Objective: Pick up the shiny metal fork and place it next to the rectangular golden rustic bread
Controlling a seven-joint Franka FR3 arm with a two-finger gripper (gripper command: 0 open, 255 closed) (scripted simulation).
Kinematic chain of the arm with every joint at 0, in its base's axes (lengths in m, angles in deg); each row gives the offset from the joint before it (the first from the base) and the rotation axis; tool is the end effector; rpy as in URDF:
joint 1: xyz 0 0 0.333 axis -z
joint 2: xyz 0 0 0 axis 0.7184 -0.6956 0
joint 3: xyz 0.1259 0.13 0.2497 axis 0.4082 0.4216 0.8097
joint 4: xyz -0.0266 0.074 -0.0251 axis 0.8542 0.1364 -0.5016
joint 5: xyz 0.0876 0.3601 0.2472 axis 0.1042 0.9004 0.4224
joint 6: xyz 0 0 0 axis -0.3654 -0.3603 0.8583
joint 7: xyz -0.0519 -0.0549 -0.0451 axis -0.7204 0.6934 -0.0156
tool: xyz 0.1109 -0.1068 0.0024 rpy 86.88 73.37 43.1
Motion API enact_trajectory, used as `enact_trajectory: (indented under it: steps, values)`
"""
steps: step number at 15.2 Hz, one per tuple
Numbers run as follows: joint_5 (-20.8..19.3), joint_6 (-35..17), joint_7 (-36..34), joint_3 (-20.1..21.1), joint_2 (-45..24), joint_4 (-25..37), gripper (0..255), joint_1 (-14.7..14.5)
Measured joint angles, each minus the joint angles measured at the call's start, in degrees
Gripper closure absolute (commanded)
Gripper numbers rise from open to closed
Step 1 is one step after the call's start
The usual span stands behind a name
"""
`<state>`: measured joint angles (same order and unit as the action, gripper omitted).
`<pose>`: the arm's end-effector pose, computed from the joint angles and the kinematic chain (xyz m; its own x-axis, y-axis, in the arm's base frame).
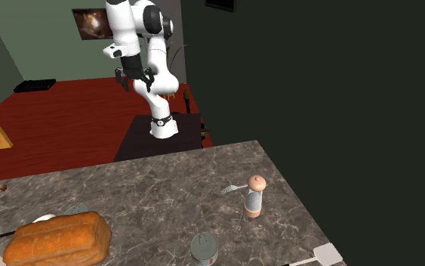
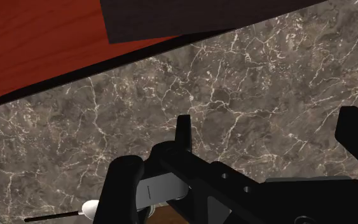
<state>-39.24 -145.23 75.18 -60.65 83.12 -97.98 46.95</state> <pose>0.3485 -0.0229 0.5199 0.9975 -0.0500 -0.0502 -0.0499 -0.9987 0.0040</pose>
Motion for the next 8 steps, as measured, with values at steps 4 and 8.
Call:
enact_trajectory:
  steps: [4,8]
  values:
    - [2.55,-1.93,-4.39,2.44,0.41,-2.55,0,-0.17]
    - [7.1,-7.04,-12.03,6.58,-0.51,-6.83,0,-0.48]
